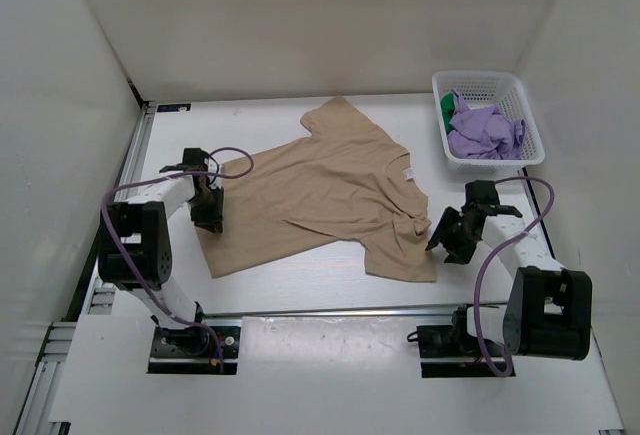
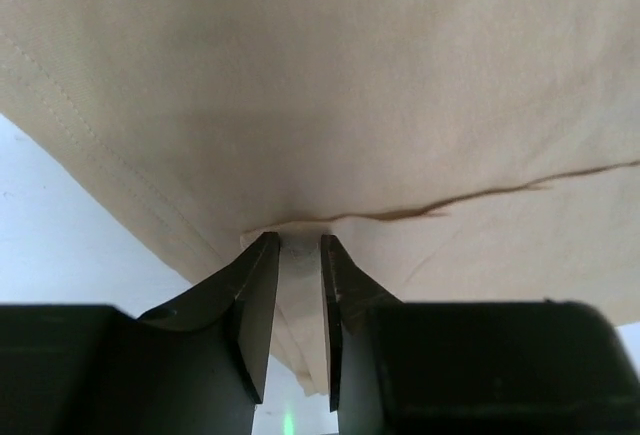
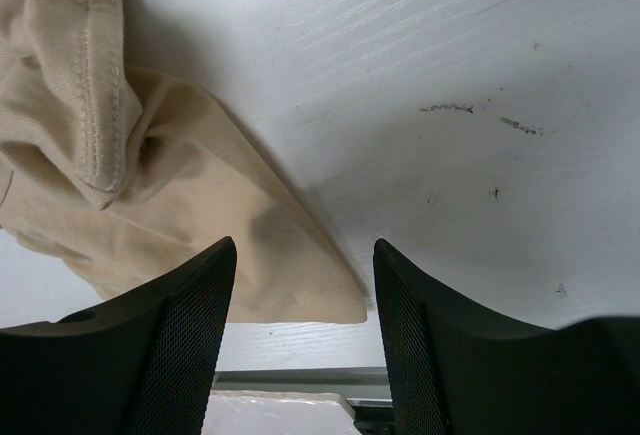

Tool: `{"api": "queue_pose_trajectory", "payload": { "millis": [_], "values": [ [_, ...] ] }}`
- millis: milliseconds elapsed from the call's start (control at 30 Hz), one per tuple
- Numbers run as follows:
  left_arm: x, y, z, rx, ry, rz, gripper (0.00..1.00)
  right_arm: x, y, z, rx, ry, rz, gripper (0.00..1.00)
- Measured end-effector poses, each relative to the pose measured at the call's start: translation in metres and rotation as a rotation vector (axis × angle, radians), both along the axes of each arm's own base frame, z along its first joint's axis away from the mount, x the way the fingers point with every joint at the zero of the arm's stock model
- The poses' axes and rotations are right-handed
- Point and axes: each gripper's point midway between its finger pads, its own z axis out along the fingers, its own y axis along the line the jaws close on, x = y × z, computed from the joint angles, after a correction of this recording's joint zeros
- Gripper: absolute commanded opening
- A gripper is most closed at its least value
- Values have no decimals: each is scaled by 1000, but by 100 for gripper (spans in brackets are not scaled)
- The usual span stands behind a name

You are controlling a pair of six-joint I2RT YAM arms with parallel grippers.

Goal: Fold and stack the t-shirts
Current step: Flatten out the tshirt

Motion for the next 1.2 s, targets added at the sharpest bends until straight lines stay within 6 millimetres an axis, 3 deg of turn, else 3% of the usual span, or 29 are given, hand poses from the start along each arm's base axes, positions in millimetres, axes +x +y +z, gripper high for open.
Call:
{"api": "queue_pose_trajectory", "payload": {
  "millis": [100, 167, 333, 567, 867, 967, 1100, 1200],
  "values": [
    [-4, 0, 4, 1, -14, 1, 33, 0, 0, 2, 0, -11, 0, 62],
    [-6, 2, 8, 9, -28, 3, 44, -2, 0, 1, 0, -8, 0, 62],
    [-9, 9, 7, 29, -27, 20, 54, -3, 0, 0, 0, -6, 0, 62],
    [-4, 23, -3, 30, 4, 69, 52, -3, 0, 0, 0, -6, 0, 62],
    [-3, 14, -5, -30, 14, 60, 39, -2, 0, 2, -1, -19, 0, 62],
    [-5, 11, -4, -46, 20, 57, 39, -2, 0, 2, -1, -19, 0, 62],
    [-6, 11, -3, -47, 19, 57, 50, -2, 0, 2, -1, -19, 0, 62],
    [-5, 12, 1, -38, 6, 58, 51, -2, 0, 2, -1, -19, 0, 62]
  ]
}}
